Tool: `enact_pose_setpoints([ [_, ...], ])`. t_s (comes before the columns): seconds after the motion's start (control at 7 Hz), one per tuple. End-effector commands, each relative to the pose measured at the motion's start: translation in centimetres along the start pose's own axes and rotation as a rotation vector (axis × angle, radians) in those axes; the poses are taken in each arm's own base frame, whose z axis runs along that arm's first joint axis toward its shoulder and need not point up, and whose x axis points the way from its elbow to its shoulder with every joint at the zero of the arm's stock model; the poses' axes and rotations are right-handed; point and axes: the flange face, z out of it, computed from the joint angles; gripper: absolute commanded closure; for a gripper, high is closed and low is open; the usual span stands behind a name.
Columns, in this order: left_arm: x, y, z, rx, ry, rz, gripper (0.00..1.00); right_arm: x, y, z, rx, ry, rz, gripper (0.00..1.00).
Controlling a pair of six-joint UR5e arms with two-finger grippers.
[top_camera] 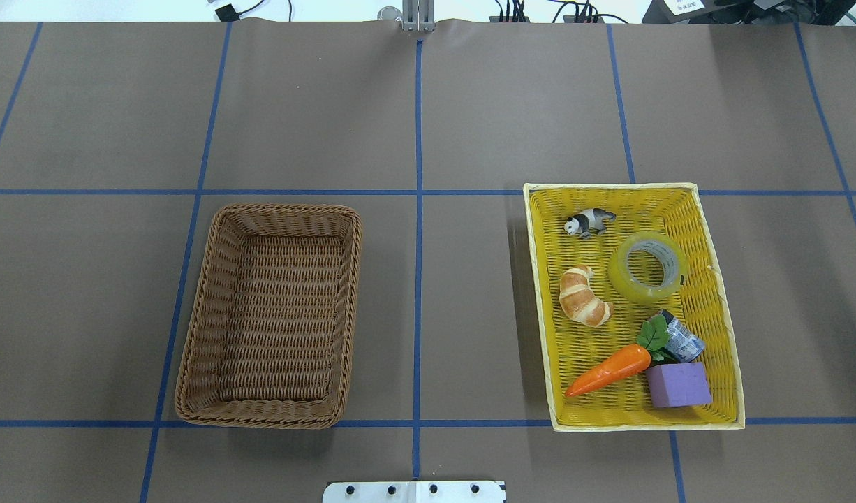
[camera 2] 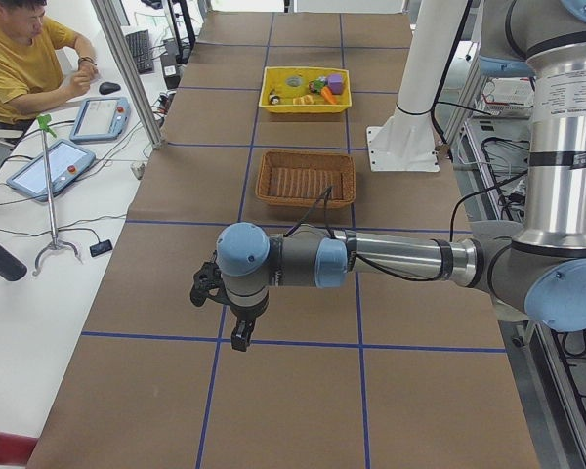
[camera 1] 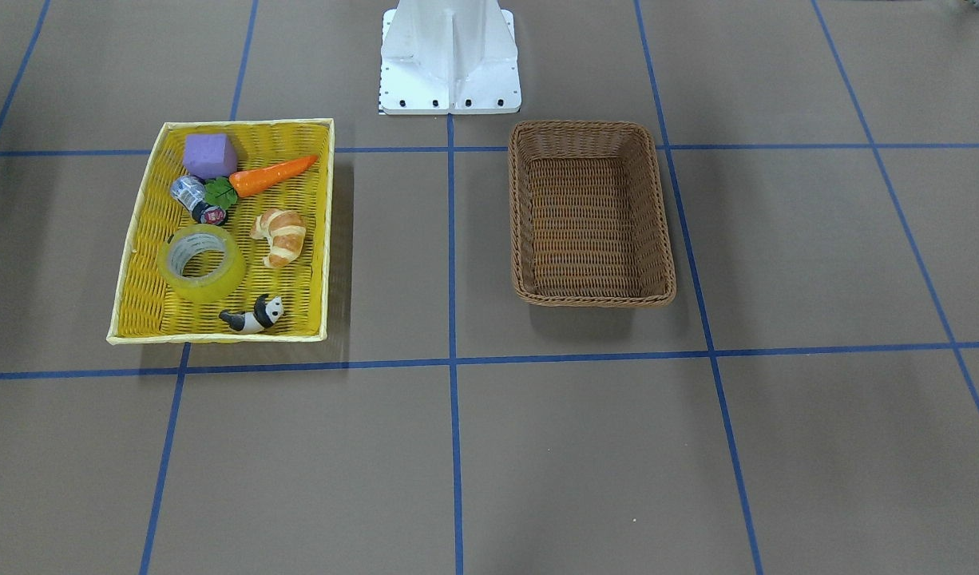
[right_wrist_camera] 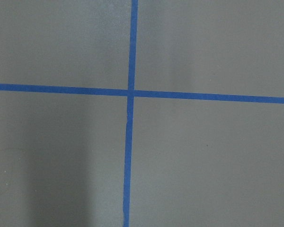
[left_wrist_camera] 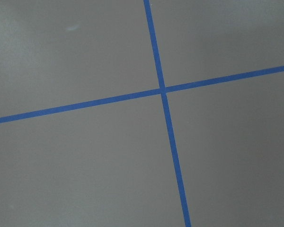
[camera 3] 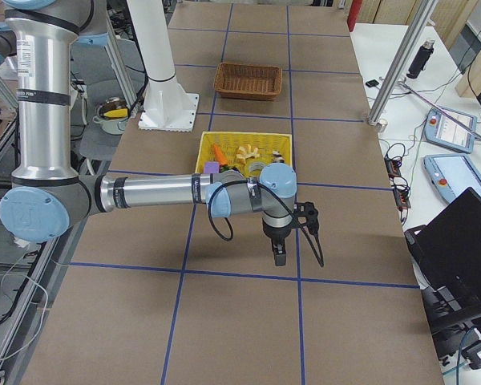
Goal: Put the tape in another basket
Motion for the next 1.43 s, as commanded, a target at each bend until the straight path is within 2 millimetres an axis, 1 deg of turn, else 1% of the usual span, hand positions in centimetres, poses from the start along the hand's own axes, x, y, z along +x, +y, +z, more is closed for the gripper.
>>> enact_pose_setpoints([
  [0.0, 1.2, -2.3, -1.6, 0.045, -0.003, 0.039, 0.01, -2.2, -1.6, -1.5, 0.184, -0.015, -0.159, 0.0],
  [0.14, 1.8, -3.4, -2.4, 0.094, -0.015, 0.094, 0.01, -2.6, -2.2, -1.9, 0.211, -0.034, -0.161, 0.0],
  [0.29, 1.7, -5.3, -2.8, 0.169, -0.038, 0.151, 0.01, -3.1, -2.2, -2.5, 0.233, -0.051, -0.095, 0.0],
  [0.43, 1.2, -5.1, -2.2, 0.176, -0.028, 0.106, 0.01, -3.0, -1.8, -2.3, 0.293, -0.062, -0.136, 0.0],
  [0.57, 1.4, -5.3, -2.4, 0.18, -0.027, 0.109, 0.01, -3.3, -1.9, -2.7, 0.322, -0.068, -0.158, 0.0],
  [0.71, 1.3, -5.3, -2.4, 0.189, -0.03, 0.118, 0.01, -5.7, -3.5, -3.6, 0.351, -0.089, -0.218, 0.01],
  [0.86, 1.1, -5.3, -2.2, 0.194, -0.029, 0.107, 0.01, -9.6, -5.2, -4.0, 0.355, -0.159, -0.282, 0.01],
  [1.0, 1.5, -5.4, -2.5, 0.201, -0.028, 0.105, 0.01, -14.0, -6.8, -4.3, 0.349, -0.214, -0.28, 0.02],
  [1.14, 1.3, -5.4, -2.4, 0.2, -0.028, 0.103, 0.01, -18.0, -7.4, -3.1, 0.32, -0.257, -0.245, 0.04],
  [1.29, 1.9, -5.7, -3.0, 0.223, -0.032, 0.128, 0.01, -22.6, -7.6, -1.3, 0.315, -0.241, -0.224, 0.04],
])
